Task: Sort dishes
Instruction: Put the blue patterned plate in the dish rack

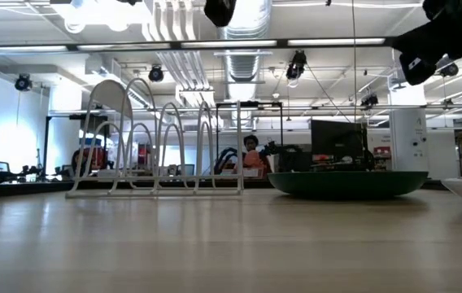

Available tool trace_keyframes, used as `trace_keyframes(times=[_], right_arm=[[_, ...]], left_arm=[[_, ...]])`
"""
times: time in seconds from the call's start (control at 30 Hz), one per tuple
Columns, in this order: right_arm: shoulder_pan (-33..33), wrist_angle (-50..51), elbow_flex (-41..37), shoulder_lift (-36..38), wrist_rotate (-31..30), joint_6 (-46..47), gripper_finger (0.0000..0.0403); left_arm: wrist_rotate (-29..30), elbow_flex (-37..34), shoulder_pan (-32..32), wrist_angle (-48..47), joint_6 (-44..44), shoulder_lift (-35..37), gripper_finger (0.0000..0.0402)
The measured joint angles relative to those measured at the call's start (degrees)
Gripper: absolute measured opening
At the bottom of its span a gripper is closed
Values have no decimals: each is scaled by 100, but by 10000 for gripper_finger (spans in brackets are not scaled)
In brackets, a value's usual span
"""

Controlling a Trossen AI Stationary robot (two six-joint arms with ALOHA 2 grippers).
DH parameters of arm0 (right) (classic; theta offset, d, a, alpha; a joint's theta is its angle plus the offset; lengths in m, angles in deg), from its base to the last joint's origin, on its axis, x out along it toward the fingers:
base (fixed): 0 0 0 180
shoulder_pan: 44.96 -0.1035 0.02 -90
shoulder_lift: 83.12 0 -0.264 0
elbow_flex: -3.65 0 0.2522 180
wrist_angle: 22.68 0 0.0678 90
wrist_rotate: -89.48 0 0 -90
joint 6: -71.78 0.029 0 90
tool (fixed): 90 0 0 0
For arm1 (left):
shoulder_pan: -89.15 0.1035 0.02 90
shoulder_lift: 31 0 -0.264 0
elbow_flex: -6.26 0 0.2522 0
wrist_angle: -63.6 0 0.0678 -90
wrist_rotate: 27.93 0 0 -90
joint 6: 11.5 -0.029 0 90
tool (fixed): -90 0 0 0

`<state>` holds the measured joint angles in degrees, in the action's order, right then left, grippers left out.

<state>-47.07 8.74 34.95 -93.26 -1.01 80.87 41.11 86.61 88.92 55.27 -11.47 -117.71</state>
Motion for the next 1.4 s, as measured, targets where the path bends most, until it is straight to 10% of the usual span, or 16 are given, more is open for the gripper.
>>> trace_keyframes(times=[0.53,0.83,1.0,1.13,1.4], right_arm=[[-2,442,158,-1031,-566,1020,7],[-2,603,174,-1081,-561,1042,7],[-2,648,205,-932,-505,1071,7],[-2,798,355,-860,-519,1188,7],[0,957,657,-865,-568,1186,7]], left_arm=[[-45,339,-114,1672,1878,-1796,2],[-2116,1722,-125,1661,2188,-2767,2],[-2169,2516,-166,902,2047,-3162,2],[-1087,3128,-207,-698,1682,-3330,2],[3661,3958,-545,-3080,811,-3382,1]])
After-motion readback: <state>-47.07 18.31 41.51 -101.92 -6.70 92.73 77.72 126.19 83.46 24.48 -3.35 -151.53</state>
